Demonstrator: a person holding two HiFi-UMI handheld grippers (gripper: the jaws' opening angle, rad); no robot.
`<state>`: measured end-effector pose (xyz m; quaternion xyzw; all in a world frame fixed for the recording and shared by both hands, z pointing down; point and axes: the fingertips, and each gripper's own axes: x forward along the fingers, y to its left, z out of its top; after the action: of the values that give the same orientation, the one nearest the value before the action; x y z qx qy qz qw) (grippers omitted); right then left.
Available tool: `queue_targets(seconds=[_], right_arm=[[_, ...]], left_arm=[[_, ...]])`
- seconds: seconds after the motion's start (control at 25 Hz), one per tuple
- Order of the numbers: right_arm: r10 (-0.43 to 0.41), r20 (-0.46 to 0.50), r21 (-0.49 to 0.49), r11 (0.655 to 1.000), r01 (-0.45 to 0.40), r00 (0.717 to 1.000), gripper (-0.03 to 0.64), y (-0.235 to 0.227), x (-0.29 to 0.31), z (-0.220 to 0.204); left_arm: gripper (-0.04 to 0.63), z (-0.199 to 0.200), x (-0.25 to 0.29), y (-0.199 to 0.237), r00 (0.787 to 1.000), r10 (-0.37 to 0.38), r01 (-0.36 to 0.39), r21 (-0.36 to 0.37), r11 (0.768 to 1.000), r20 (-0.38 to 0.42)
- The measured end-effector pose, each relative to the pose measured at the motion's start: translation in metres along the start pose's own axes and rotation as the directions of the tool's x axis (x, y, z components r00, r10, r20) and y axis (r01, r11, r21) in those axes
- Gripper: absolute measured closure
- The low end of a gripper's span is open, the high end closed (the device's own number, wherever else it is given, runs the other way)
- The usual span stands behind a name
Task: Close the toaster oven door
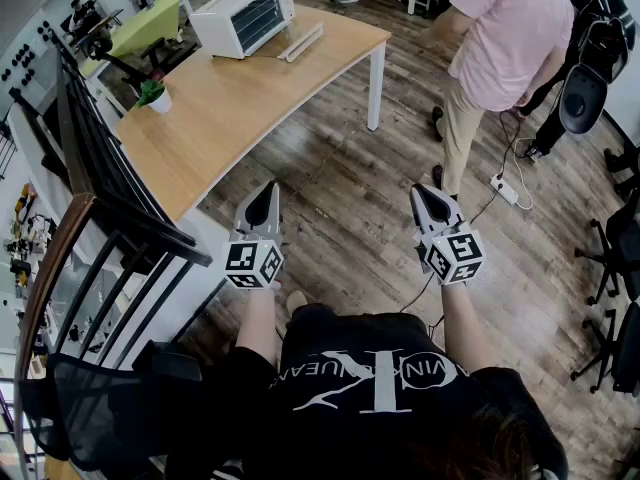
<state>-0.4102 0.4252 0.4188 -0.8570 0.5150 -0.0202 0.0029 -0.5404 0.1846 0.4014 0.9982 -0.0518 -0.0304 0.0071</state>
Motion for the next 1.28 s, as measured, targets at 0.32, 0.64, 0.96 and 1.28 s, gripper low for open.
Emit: queue_targets(seconds=[0.32, 0.64, 0.96, 1.28], right_arm=[[-0.029, 0.013, 0.000, 1.000, 0.029, 1.000, 0.594, -0.013, -0.006, 0.007], [-0.049, 0.028, 0.014, 0.999, 0.049, 0.998, 0.595, -0.033, -0.008, 0.008], [-0.075, 0.053, 0.080, 0.994, 0.071, 0.996, 0.595, -0.069, 0.017, 0.004], [-0.106, 0.045, 0.110, 0.989, 0.100, 0.993, 0.594, -0.122, 0.064, 0.005]], left_arm=[[0.601, 0.000, 0.007, -0.004, 1.000, 0.000, 0.000, 0.003, 1.000, -0.018], [0.601, -0.002, 0.026, -0.021, 0.998, -0.042, 0.043, 0.024, 0.999, -0.038], [0.601, -0.014, 0.062, -0.006, 0.996, -0.042, 0.044, 0.021, 0.999, -0.079], [0.601, -0.021, 0.142, 0.020, 0.993, -0.057, 0.057, -0.002, 0.998, -0.103]])
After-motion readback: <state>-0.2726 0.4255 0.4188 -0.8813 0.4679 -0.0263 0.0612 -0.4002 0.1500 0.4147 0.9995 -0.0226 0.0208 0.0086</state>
